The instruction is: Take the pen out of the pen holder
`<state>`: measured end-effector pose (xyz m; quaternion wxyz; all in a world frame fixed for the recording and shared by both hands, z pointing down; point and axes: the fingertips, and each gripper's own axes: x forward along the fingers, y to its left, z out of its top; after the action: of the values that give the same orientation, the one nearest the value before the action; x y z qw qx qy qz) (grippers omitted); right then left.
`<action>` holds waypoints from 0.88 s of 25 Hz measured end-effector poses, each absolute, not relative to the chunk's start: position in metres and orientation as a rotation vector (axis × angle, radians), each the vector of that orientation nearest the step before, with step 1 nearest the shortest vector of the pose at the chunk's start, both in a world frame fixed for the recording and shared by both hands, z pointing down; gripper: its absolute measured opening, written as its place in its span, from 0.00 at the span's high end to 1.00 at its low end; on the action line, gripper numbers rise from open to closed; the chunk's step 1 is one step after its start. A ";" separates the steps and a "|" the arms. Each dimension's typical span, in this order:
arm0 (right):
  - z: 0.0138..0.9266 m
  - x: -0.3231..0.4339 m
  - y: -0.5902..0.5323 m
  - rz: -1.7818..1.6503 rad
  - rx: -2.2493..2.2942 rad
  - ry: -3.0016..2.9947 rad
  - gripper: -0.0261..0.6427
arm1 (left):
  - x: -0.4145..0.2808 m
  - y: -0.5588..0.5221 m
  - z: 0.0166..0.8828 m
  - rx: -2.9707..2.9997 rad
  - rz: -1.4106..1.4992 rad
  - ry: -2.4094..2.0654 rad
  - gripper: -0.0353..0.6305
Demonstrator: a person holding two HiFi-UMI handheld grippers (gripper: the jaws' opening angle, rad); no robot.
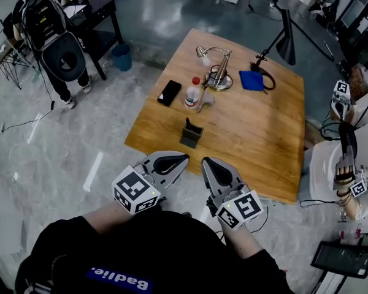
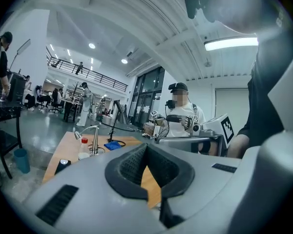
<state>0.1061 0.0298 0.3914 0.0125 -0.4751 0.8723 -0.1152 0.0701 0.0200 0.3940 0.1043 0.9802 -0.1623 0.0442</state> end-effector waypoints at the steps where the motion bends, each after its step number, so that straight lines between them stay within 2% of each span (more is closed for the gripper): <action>1: 0.390 0.105 0.022 -0.353 -1.497 2.711 0.95 | 0.068 0.014 0.394 2.894 0.132 -0.461 0.95; 13: 0.392 0.094 -0.059 -0.352 -1.668 2.647 0.95 | 0.046 -0.063 0.396 2.914 0.139 -0.284 0.95; 22: 0.398 0.111 -0.093 -0.375 -1.607 2.712 0.95 | 0.066 -0.093 0.405 2.886 0.159 -0.331 0.95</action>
<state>0.1111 -0.0928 0.3980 -0.0165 -0.5061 0.8542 -0.1181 0.0658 -0.0934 0.4053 0.1158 0.9854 -0.1129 0.0542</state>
